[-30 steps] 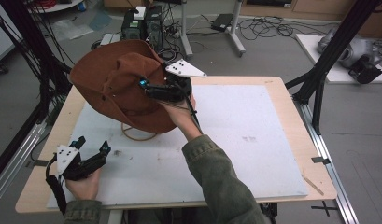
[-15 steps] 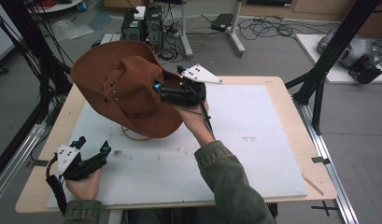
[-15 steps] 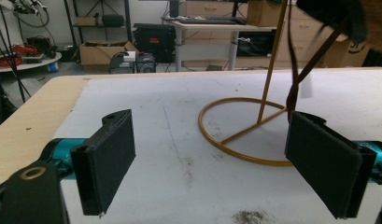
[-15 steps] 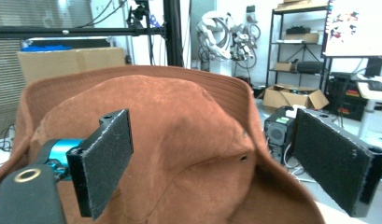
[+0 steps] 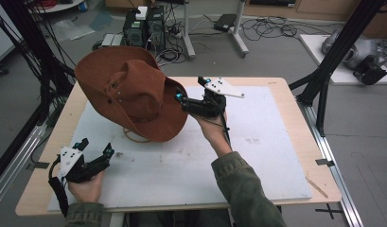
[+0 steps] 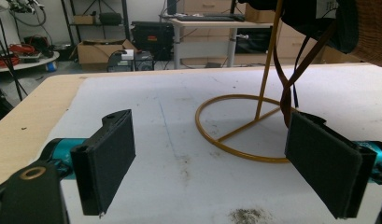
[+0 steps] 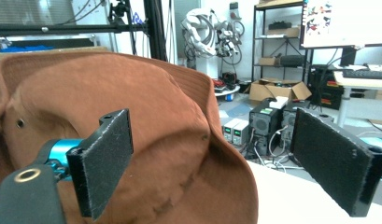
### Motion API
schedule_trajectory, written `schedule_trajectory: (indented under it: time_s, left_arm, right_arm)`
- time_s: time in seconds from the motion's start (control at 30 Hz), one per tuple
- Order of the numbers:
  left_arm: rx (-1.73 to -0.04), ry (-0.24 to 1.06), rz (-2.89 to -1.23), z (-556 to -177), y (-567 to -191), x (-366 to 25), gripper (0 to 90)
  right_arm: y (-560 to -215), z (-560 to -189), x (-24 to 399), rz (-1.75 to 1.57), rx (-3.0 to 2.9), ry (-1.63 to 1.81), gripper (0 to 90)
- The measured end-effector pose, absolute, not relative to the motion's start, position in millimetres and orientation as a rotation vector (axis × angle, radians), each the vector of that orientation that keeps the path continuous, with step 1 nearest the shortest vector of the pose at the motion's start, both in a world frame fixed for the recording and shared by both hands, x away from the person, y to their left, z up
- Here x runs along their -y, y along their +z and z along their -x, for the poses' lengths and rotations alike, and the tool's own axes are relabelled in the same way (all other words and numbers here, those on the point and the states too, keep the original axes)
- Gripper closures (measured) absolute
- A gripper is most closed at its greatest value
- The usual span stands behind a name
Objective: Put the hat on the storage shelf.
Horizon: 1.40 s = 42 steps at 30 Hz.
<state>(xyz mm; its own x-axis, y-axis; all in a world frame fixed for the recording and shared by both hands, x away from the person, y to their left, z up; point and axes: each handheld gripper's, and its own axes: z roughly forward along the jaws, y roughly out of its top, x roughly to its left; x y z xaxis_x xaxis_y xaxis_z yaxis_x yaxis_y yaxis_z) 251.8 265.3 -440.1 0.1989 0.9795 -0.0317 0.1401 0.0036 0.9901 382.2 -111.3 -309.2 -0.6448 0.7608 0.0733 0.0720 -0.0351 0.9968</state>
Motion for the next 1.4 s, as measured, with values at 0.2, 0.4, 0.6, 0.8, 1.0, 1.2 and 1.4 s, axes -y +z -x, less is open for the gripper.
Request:
schedule_trajectory:
  time_s: [0.2,0.4,0.6,0.8,1.0,1.2,1.4]
  left_arm:
    - [-1.164,0.974,-1.393,-252,-440,-264,16.3]
    - [-1.161,0.976,-1.4,-252,-440,-263,16.3]
    - [-1.159,0.971,-1.406,-252,-441,-261,16.3]
    - [-1.154,0.973,-1.416,-251,-440,-260,16.3]
    - [-1.154,0.973,-1.414,-251,-440,-259,16.4]
    - [-1.152,0.977,-1.421,-251,-440,-258,16.3]
    - [-1.151,0.979,-1.42,-251,-440,-258,16.4]
  right_arm:
    - [-322,-379,127,-0.905,-1.713,1.726,12.5]
    - [-331,-376,141,-0.932,-1.713,1.718,12.5]
    - [-342,-371,155,-0.926,-1.727,1.685,12.5]
    - [-346,-365,171,-0.931,-1.71,1.678,12.6]
    - [-357,-359,190,-0.956,-1.721,1.615,12.6]
    - [-365,-352,207,-0.966,-1.694,1.577,12.6]
    - [-373,-347,225,-0.997,-1.68,1.55,12.6]
